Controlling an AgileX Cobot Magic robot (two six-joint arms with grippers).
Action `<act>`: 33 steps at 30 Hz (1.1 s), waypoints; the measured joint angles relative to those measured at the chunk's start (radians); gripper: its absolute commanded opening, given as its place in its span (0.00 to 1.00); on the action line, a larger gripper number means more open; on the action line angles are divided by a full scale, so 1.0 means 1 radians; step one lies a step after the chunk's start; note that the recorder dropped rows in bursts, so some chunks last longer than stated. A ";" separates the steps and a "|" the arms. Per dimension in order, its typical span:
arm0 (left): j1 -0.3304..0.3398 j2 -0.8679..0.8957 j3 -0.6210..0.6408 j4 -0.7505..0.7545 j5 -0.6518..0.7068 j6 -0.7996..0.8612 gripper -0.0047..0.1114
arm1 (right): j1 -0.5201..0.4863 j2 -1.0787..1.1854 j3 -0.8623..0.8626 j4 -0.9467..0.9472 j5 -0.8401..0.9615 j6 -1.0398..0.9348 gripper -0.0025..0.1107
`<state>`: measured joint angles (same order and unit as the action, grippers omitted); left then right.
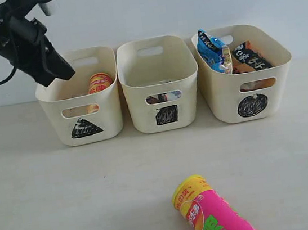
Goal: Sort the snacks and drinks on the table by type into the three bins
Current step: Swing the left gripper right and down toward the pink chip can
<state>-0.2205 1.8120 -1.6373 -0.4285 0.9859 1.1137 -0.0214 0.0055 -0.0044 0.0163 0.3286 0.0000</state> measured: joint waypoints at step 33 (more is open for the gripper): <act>-0.473 -0.128 0.214 0.035 0.047 0.329 0.08 | 0.000 0.000 0.000 0.000 0.000 0.000 0.02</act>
<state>-0.6933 1.6840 -1.4233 -0.3937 1.0329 1.4424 -0.0214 0.0055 -0.0044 0.0163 0.3286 0.0000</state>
